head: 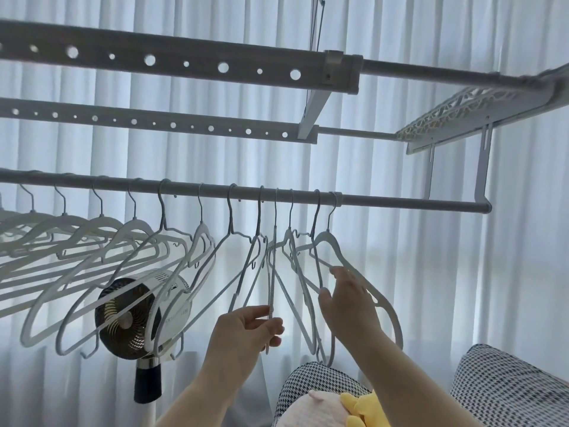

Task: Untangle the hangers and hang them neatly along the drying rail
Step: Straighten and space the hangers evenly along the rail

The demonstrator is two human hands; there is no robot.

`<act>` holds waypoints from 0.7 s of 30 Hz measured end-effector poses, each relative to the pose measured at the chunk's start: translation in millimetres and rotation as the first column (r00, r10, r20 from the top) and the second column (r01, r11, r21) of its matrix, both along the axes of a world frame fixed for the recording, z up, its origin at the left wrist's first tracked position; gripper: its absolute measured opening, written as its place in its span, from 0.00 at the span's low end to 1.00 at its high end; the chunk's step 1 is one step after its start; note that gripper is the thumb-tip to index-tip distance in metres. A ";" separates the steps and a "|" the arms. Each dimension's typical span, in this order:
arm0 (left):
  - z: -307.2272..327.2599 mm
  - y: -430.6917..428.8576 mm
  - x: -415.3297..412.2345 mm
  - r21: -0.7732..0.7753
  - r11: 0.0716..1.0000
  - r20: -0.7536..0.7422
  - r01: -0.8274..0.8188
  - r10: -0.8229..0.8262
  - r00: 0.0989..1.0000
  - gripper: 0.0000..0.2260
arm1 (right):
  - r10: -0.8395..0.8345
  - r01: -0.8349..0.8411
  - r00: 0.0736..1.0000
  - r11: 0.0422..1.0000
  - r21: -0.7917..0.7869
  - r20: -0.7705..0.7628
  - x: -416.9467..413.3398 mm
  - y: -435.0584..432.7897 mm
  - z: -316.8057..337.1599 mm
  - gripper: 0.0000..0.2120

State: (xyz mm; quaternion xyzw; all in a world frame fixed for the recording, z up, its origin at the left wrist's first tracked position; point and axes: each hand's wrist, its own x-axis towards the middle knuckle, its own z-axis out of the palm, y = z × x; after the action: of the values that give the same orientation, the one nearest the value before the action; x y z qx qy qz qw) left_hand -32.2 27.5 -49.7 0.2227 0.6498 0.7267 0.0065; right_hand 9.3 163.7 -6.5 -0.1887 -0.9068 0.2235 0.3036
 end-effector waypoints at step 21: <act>-0.1 5.9 -5.3 0.015 0.999 0.004 -0.036 0.036 0.999 0.07 | -0.096 0.072 0.985 0.984 0.162 0.143 -24.4 4.4 -17.4 0.15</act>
State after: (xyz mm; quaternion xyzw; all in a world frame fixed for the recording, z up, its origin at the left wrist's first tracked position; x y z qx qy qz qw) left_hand -37.5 33.4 -49.8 0.2097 0.6483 0.7319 -0.0067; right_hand -15.1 168.1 -23.9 -0.2187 -0.9331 0.1238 0.2573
